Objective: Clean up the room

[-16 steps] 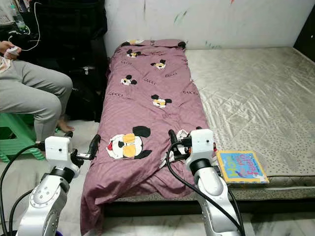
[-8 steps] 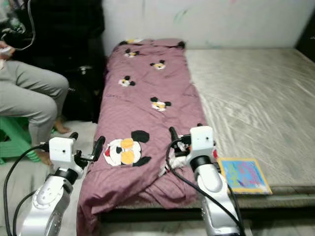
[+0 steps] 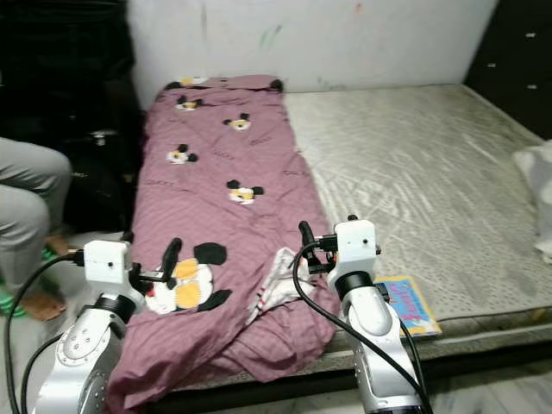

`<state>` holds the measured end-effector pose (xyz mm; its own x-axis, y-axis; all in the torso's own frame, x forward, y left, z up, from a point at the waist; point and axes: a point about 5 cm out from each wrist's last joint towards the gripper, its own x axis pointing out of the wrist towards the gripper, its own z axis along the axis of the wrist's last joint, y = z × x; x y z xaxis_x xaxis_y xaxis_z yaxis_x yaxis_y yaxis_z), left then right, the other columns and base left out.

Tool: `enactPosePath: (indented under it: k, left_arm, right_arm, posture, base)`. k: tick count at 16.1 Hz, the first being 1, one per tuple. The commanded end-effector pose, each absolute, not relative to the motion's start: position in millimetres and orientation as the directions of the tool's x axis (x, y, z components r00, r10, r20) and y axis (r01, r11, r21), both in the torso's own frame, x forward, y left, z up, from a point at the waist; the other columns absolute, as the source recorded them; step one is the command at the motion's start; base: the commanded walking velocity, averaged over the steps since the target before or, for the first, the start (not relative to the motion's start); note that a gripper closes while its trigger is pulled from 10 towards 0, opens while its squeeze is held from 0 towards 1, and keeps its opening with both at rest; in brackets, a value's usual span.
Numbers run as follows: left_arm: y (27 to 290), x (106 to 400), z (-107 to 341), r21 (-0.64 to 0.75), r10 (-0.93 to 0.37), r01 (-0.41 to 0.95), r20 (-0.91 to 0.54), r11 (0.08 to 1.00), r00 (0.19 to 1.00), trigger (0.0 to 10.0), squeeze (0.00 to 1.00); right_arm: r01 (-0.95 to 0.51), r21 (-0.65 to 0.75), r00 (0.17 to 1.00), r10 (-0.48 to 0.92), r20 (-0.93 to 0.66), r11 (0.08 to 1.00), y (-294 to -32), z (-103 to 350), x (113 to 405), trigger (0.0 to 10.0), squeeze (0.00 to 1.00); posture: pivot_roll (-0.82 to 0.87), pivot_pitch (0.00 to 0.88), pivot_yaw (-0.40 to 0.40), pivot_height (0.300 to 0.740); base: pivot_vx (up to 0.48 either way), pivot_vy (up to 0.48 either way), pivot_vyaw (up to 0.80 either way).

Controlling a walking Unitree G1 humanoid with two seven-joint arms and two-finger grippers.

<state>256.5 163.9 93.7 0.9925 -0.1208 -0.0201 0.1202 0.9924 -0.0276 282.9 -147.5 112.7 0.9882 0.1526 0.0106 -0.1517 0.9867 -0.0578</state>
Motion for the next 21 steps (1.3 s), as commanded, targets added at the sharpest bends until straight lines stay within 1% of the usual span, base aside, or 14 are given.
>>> enactPosePath:
  k: [1,2,3,7,21]
  left_arm:
    - [164.9,255.7,92.6,-0.017,-0.114,0.114,-0.034,0.993,0.993,10.0,0.00]
    - [164.4,255.7,92.6,-0.012,-0.119,0.118,-0.033,0.993,0.992,10.0,0.00]
    - [164.0,255.5,92.6,-0.010,-0.123,0.123,-0.032,0.992,0.992,10.0,0.00]
    - [163.1,256.5,93.4,-0.011,-0.132,0.132,-0.030,0.991,0.991,10.0,0.00]
    - [164.8,261.2,93.5,-0.015,-0.124,0.124,-0.033,0.992,0.992,10.0,0.00]
  right_arm:
    - [-0.151,-0.076,0.988,0.154,0.023,0.986,-148.7,115.0,285.1,10.0,0.00]
    - [-0.156,-0.084,0.987,0.159,0.024,0.984,-148.0,115.2,285.3,10.0,0.00]
    - [-0.164,-0.100,0.986,0.167,0.025,0.981,-146.5,115.0,285.0,10.0,0.00]
    - [-0.167,-0.097,0.985,0.170,0.022,0.981,-144.5,113.7,285.5,10.0,0.00]
    - [-0.168,-0.107,0.985,0.171,0.018,0.980,-141.2,111.3,290.7,10.0,0.00]
  posture:
    - [-0.01,0.007,0.017,0.740]
    - [-0.01,0.007,0.017,0.740]
    - [-0.01,0.007,0.017,0.740]
    - [-0.01,0.011,0.018,0.740]
    - [-0.01,0.006,0.018,0.740]
  base:
    - [0.000,0.000,0.00]
    - [0.000,0.000,0.00]
    - [0.000,0.000,0.80]
    - [0.000,-0.292,0.70]
    - [0.000,-0.292,0.00]
